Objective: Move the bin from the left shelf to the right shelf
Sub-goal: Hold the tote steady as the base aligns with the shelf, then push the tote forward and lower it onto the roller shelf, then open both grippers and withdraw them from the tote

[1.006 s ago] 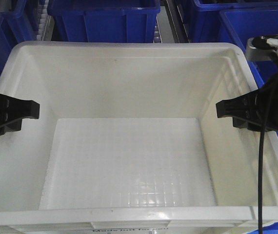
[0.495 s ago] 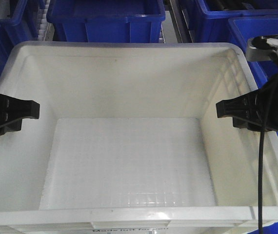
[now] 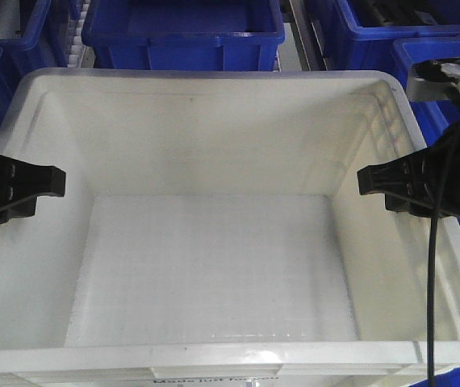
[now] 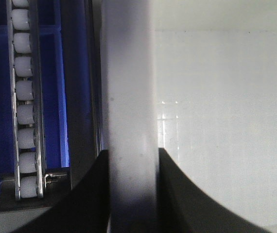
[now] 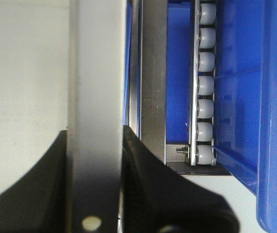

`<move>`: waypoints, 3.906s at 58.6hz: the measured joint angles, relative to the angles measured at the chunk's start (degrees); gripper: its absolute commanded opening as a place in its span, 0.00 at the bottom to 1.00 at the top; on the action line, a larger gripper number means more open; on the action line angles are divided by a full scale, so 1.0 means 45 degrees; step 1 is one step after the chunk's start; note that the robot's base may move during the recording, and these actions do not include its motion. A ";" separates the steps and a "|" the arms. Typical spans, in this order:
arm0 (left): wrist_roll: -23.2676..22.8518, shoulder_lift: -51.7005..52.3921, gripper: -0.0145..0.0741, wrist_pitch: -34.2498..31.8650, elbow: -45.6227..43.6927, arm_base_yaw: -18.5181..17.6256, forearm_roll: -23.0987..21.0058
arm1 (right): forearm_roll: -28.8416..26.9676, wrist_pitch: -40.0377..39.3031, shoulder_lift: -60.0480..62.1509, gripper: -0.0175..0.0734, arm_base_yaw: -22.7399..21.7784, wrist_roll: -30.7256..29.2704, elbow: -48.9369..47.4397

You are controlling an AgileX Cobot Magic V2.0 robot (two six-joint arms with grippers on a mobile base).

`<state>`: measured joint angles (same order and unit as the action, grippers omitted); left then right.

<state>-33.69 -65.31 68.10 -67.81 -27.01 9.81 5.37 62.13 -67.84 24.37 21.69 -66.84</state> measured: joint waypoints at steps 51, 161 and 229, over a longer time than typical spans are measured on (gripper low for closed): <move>0.0000 0.0000 0.16 0.0000 0.0000 0.0000 0.0000 | 0.0000 0.0000 0.0000 0.19 0.0000 0.0000 0.0000; -0.0750 -0.3109 0.44 -0.2525 0.0043 0.0173 0.1313 | 0.3447 -0.3323 -0.3216 0.54 -0.0038 0.1857 -0.0012; 0.0895 0.4078 0.61 -0.6409 0.4643 0.0065 0.1832 | 0.3422 -0.7214 0.3343 0.66 -0.0062 -0.0264 0.4170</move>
<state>-29.66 -46.95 39.26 -46.92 -26.72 18.06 20.77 29.66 -52.80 24.09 20.50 -48.07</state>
